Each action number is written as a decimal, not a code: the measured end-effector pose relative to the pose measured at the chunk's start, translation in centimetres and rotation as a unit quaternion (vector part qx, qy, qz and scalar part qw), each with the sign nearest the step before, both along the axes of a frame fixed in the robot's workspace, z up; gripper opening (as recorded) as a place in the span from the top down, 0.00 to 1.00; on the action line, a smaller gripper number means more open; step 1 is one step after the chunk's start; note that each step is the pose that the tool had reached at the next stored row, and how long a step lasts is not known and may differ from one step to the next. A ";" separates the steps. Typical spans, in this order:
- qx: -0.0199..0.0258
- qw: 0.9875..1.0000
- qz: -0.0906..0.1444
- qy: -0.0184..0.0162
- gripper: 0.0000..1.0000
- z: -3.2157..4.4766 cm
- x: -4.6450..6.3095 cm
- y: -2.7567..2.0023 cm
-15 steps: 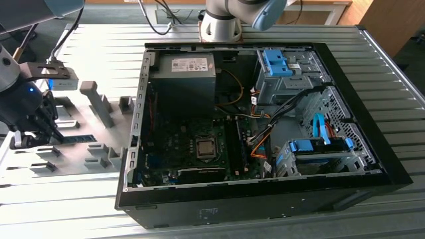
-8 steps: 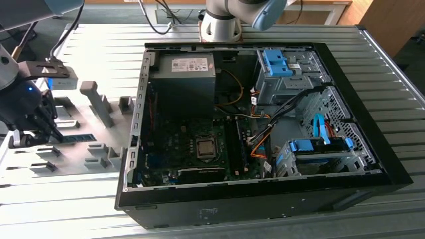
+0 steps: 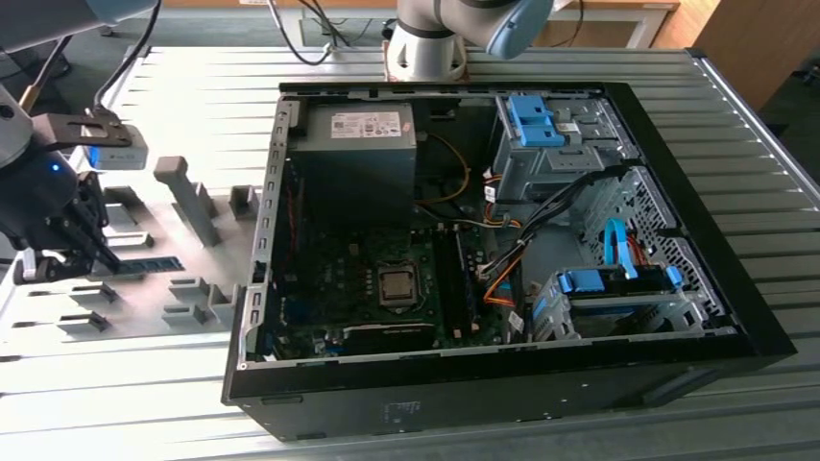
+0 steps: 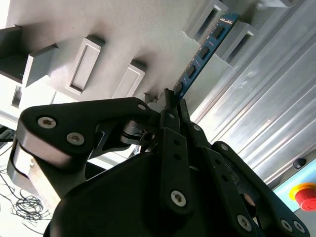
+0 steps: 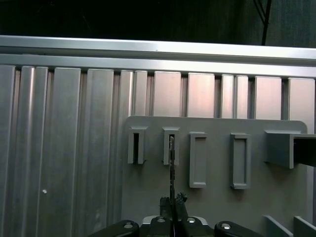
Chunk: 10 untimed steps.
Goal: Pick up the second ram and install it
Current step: 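Pick up the second ram and move it above second insertion slot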
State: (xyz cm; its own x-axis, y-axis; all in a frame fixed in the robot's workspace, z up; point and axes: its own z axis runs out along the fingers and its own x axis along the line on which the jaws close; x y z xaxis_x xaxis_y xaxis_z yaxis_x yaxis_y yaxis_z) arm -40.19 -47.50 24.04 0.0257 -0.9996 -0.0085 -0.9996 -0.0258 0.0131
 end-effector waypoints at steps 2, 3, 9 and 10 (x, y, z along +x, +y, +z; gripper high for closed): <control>0.000 1.000 0.000 0.000 0.86 0.11 0.0 0.00; 0.000 1.000 0.000 0.000 0.86 0.14 0.0 0.00; 0.000 1.000 0.000 0.000 0.86 0.42 0.0 0.00; 0.000 1.000 0.000 0.000 0.86 0.47 0.0 0.00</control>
State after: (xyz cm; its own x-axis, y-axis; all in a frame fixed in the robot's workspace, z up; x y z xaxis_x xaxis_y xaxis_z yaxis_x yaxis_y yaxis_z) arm -40.19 -47.50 24.50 0.0257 -0.9996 -0.0085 -0.9996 -0.0258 0.0131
